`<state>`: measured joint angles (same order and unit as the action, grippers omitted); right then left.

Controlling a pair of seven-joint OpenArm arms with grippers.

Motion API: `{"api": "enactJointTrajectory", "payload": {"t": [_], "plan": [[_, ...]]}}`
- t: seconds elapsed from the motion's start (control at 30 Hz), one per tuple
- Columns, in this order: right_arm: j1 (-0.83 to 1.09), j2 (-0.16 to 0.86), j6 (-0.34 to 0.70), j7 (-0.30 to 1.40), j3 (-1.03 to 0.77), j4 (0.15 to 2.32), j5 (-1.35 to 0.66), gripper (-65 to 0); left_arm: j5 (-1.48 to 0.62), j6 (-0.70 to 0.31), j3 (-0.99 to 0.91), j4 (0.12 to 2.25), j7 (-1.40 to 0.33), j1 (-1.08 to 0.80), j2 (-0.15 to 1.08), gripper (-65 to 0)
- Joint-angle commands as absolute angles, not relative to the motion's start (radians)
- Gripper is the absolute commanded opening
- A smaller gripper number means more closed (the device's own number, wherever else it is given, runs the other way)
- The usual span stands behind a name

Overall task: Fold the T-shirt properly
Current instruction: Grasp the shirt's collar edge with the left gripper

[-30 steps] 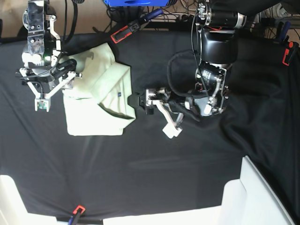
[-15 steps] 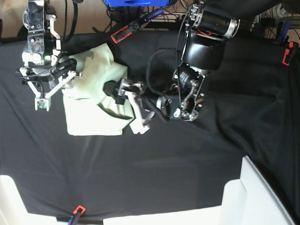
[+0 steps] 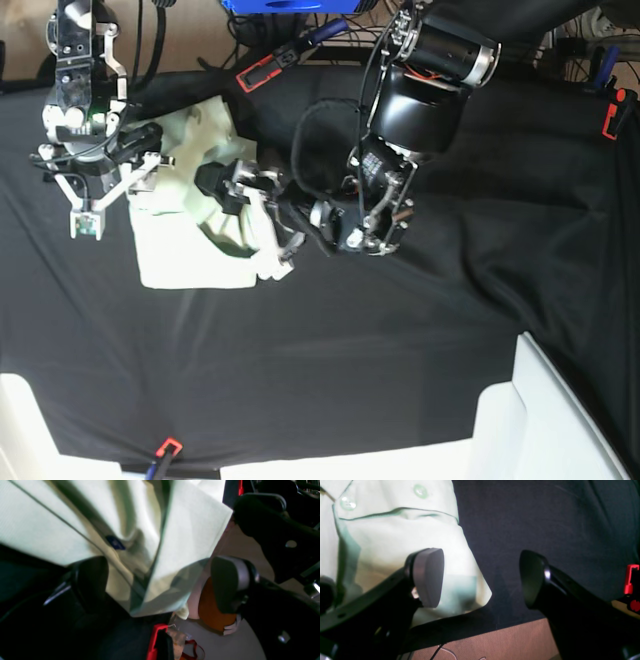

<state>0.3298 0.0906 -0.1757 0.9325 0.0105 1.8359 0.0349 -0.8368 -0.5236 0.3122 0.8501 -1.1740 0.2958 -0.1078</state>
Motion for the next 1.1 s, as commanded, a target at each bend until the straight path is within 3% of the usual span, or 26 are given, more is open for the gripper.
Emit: {"api": "enactJointTrajectory", "payload": {"t": [0.0,0.27,0.53,0.7,0.9,1.07], "plan": [[0.325,0.097,-0.18,0.917,0.005,1.857,0.044,-20.9,-0.839,-0.513,0.278,0.872,-1.164,0.318,-0.093,0.0],[0.323,0.097,-0.18,0.917,0.005,1.857,0.044,-20.9,-0.837,-0.444,0.114,0.987,-1.237,0.289,-0.036,0.0],[0.32,0.094,-0.18,0.917,0.007,1.857,0.044,-20.9,-0.828,-0.432,0.159,0.984,-1.234,0.278,-0.068,0.0],[0.32,0.094,-0.18,0.917,0.007,1.857,0.044,-20.9,-0.828,-0.308,0.228,0.984,-1.231,0.285,-0.093,0.0],[0.321,0.094,-0.18,0.917,0.005,1.857,0.044,-20.9,-0.828,-0.303,0.228,0.918,-1.228,0.305,-0.13,0.0],[0.321,0.094,-0.18,0.917,0.005,1.859,0.044,-20.9,-0.828,-0.303,0.266,0.78,-1.106,0.32,-0.137,0.0]]}}
